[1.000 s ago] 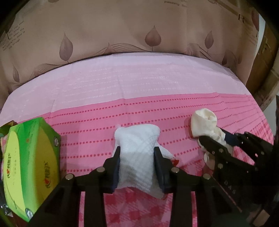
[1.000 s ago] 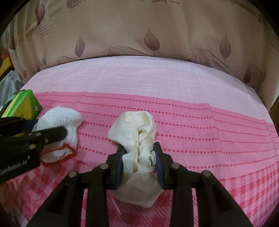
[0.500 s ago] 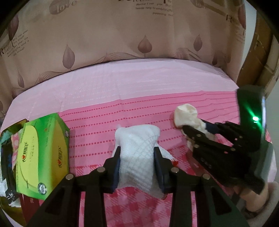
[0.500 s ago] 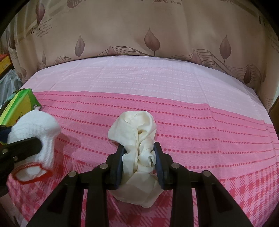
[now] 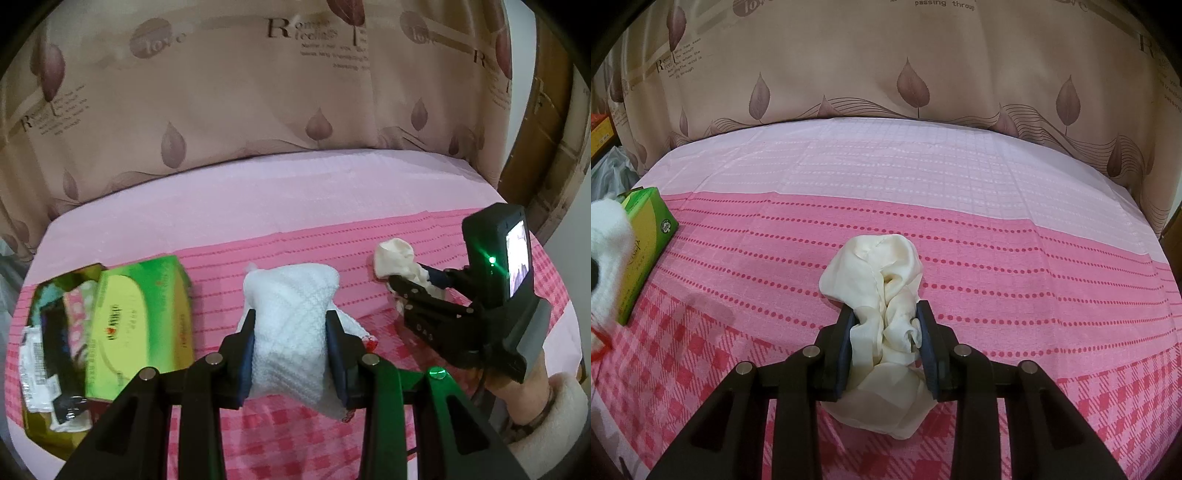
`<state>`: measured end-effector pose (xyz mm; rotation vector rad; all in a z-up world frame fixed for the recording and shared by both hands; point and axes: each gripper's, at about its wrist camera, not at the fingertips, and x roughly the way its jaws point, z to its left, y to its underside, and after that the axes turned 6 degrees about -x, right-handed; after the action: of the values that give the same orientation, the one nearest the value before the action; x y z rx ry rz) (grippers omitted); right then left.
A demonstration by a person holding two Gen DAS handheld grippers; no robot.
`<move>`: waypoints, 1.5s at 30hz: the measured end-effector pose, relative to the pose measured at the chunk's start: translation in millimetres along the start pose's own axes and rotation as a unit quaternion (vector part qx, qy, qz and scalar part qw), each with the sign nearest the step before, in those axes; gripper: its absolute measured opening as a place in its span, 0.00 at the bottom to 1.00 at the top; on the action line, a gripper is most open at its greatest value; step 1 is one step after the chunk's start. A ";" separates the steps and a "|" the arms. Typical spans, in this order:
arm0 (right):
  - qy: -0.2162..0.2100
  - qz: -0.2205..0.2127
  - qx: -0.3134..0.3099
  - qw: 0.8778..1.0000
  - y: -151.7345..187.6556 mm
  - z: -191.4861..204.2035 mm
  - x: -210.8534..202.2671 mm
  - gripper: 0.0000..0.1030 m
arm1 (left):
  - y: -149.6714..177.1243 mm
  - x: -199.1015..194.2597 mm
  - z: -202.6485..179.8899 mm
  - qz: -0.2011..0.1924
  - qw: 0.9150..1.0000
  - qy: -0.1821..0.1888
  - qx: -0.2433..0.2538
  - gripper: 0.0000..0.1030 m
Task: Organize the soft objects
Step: 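Carry the white sock into the gold tin and open the left tool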
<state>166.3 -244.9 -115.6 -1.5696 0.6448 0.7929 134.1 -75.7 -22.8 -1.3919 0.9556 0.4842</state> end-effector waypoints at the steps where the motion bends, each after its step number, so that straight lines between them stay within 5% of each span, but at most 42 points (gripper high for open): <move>1: 0.000 0.000 0.000 1.000 0.0 0.2 0.1 0.30 | -0.2 -3.5 3.2 -0.002 1.000 -0.004 -0.001 0.33; 21: 0.005 0.000 -0.003 1.000 0.6 0.0 1.2 0.30 | -0.7 -47.1 120.6 -0.029 0.993 -0.093 -0.074 0.33; 45: 0.005 0.000 -0.003 1.000 0.5 -0.3 1.5 0.31 | 6.3 -34.8 228.9 -0.003 0.978 -0.164 -0.132 0.34</move>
<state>166.8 -245.2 -117.1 -1.5807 0.6504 0.7885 172.8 152.6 -20.6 -1.4912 0.6329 0.8310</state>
